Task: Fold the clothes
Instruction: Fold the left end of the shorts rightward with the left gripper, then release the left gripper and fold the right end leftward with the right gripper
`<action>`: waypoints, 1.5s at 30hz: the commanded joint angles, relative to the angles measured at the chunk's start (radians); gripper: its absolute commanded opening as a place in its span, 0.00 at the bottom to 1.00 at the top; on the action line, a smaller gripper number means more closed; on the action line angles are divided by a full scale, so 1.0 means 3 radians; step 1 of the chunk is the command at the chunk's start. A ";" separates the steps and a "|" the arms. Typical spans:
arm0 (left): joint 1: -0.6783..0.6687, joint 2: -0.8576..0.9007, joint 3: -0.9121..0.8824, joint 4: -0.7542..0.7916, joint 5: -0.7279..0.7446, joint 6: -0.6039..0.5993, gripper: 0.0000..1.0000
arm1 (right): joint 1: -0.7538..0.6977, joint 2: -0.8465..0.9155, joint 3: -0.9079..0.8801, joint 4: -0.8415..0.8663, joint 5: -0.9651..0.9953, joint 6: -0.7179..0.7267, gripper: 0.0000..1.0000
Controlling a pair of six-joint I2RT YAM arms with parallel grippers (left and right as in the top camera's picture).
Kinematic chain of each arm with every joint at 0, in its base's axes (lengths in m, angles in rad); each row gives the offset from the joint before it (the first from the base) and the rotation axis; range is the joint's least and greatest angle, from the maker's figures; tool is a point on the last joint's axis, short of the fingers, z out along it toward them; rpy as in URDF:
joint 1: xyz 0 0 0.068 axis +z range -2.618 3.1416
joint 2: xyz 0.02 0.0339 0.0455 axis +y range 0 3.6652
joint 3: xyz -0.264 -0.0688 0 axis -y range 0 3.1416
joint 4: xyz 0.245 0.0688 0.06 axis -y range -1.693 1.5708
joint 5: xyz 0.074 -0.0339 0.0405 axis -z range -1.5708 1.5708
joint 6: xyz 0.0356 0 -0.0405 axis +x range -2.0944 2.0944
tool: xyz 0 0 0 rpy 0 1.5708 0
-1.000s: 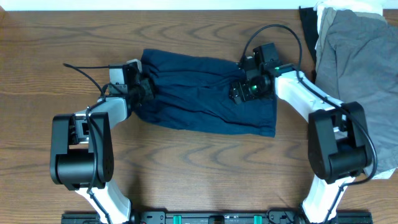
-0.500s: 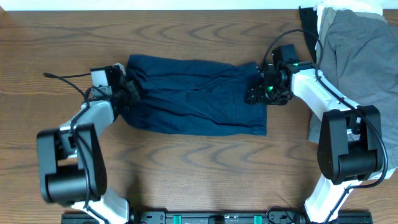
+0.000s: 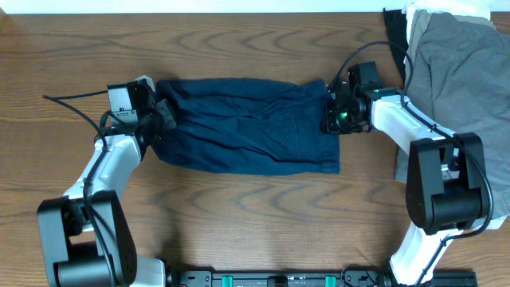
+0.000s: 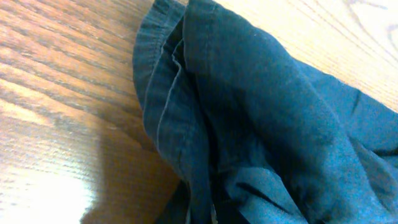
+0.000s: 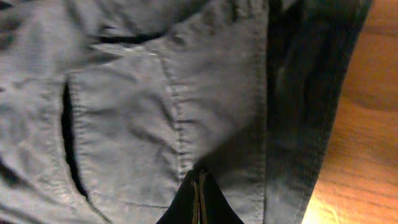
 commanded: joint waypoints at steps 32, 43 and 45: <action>-0.2167 0.0097 -0.0018 0.1443 -0.0387 -0.0642 0.06 | 0.0109 0.0324 -0.0116 0.0126 -0.0127 0.0075 0.01; -0.2462 0.0370 0.0058 0.2093 -0.0403 -0.0863 0.06 | 0.0109 0.0324 -0.0116 0.0130 -0.0127 0.0076 0.01; -0.2500 0.0371 0.0075 0.2093 -0.0432 -0.0863 0.06 | 0.0109 0.0324 -0.0116 0.0135 -0.0140 0.0079 0.01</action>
